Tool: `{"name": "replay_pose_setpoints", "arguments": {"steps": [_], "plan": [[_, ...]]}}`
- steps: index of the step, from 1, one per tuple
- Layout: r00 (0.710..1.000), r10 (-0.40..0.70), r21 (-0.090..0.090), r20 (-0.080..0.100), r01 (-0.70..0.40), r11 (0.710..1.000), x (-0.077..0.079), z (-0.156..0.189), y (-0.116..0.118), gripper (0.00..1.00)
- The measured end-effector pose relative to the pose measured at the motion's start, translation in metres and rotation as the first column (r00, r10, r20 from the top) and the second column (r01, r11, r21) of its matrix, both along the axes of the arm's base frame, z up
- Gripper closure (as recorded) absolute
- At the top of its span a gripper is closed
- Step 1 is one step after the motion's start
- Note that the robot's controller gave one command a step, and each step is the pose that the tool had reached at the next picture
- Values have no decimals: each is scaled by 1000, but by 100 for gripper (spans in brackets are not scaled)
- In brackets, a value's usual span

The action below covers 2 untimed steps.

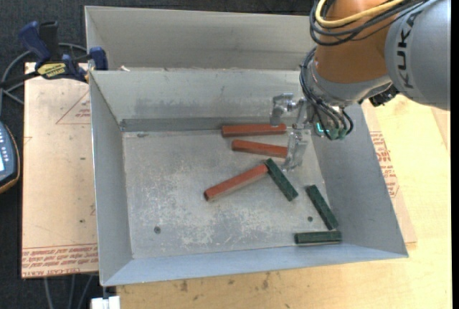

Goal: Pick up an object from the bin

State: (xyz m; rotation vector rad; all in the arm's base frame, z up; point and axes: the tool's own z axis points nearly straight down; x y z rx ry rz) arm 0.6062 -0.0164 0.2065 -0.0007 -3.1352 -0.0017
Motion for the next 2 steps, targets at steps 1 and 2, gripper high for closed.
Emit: {"name": "replay_pose_setpoints", "arguments": {"steps": [1, 2], "plan": [[928, 371, 2, 4, -371, 929, 23, -113, 24, 0], [944, 329, -1, 15, -329, 944, 6, -134, 42, 0]]}}
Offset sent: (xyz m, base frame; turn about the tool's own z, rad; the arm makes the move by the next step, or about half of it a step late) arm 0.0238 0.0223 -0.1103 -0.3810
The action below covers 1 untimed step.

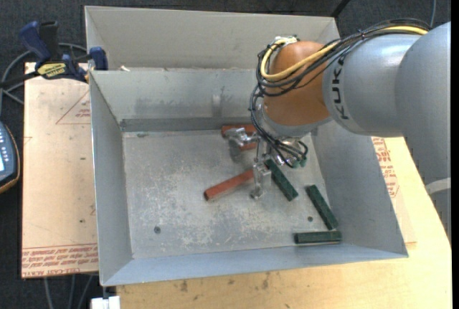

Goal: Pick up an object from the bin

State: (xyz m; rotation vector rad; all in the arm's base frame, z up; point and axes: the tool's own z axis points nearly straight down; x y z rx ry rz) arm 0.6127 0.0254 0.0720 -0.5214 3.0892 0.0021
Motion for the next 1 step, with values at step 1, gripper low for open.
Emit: {"name": "replay_pose_setpoints", "arguments": {"steps": [1], "plan": [[1000, -1, -1, 0, 1, 1000, 1, 2, -1, 100]]}}
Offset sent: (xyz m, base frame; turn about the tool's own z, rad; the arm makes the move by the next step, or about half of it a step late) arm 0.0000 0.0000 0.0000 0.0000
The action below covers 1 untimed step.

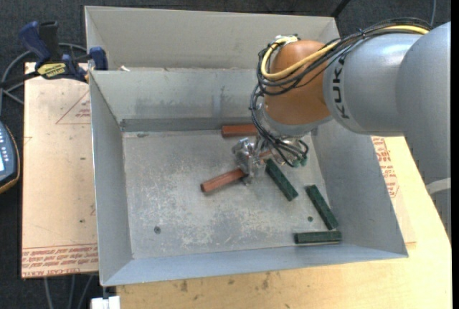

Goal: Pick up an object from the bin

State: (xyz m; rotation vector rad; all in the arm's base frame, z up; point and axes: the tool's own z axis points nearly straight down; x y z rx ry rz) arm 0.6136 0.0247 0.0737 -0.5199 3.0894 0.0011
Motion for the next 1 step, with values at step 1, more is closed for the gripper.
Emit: {"name": "replay_pose_setpoints", "arguments": {"steps": [1], "plan": [[1000, 16, 0, 5, -16, 1000, 0, 162, 20, 100]]}}
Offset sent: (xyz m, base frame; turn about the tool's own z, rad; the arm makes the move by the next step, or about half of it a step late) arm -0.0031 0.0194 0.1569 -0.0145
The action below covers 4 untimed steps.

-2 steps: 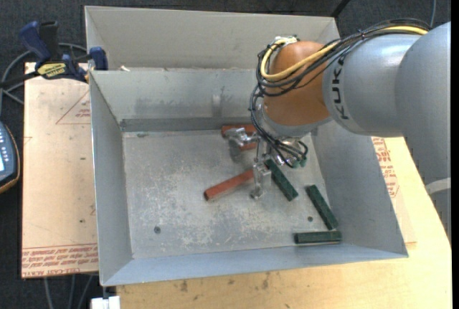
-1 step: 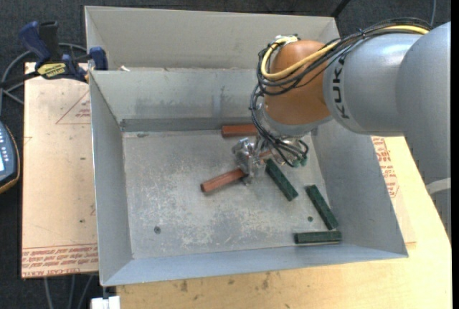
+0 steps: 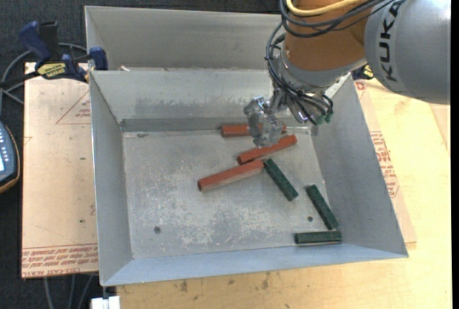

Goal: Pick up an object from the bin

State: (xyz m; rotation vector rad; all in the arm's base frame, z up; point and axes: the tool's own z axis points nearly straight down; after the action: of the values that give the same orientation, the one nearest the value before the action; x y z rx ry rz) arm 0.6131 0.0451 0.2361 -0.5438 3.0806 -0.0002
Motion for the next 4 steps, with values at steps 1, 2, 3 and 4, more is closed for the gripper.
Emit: {"name": "replay_pose_setpoints", "arguments": {"steps": [1, 2, 3, 4], "plan": [[1000, -2, 0, -9, 2, 1000, -2, -5, -1, 0], [980, 199, 0, -19, -199, 980, -11, -153, 11, 0], [980, 198, -1, -12, -198, 980, -9, -149, 11, 100], [980, 198, 0, -12, -198, 980, -9, -149, 11, 0]]}}
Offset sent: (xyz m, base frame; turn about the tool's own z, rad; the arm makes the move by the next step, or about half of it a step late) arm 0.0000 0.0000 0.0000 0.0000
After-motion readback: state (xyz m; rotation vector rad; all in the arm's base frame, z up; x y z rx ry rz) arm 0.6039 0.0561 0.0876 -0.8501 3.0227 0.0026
